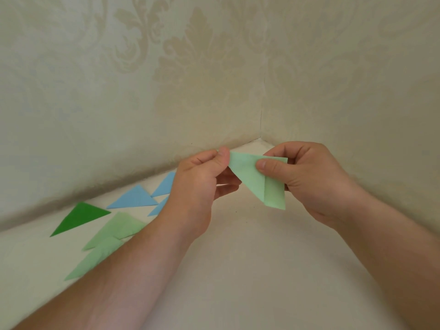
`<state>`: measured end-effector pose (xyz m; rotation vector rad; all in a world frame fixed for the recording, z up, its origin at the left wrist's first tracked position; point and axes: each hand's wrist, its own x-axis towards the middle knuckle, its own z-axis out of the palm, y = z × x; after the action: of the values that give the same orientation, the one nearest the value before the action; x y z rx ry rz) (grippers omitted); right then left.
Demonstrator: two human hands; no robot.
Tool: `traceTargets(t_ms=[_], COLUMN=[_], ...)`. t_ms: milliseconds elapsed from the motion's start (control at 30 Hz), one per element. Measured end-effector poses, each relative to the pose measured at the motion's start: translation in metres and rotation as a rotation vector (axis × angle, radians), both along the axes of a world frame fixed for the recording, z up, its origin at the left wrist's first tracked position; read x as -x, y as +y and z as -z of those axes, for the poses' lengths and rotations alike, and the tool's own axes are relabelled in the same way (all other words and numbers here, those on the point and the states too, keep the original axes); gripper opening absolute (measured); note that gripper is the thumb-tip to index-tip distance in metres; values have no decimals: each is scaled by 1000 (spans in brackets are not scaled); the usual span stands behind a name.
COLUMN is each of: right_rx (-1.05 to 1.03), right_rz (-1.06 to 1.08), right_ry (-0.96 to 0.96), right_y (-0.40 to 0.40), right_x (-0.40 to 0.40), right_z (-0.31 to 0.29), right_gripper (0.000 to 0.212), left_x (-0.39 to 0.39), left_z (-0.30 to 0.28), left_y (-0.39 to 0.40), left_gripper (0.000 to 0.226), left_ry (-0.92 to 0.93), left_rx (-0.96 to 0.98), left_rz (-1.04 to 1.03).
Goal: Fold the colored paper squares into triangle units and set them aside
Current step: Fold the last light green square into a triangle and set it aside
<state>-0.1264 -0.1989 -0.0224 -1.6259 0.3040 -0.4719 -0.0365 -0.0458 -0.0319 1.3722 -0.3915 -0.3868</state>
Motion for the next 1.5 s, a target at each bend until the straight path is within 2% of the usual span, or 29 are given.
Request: traceTargets(t_ms=[100, 200, 333, 433, 600, 1067, 1200, 1500], right_rx=[-37, -94, -131, -122, -111, -90, -110, -126], right_rz=[-6, -5, -20, -25, 8, 44, 84, 120], right_ry=[4, -12, -43, -55, -61, -93, -110, -102], right_y=[0, -1, -1, -2, -5, -7, -9, -8], right_x=[-1, -1, 0, -1, -2, -5, -6, -6], right_z=[0, 0, -1, 0, 0, 2, 2, 5], right_gripper=[13, 13, 13, 12, 14, 15, 12, 7], left_x=[0, 1, 7, 5, 6, 12, 17, 12], left_z=[0, 5, 11, 12, 14, 18, 19, 15], left_y=[-1, -3, -5, -5, -6, -10, -10, -8], left_gripper=[40, 44, 17, 9, 35, 15, 19, 21], left_ry=[17, 5, -57, -23, 1, 8, -27, -98], left_rx=[-4, 21, -22, -7, -27, -40, -67, -182], left_rz=[-19, 63, 200, 171, 286, 283, 333, 281])
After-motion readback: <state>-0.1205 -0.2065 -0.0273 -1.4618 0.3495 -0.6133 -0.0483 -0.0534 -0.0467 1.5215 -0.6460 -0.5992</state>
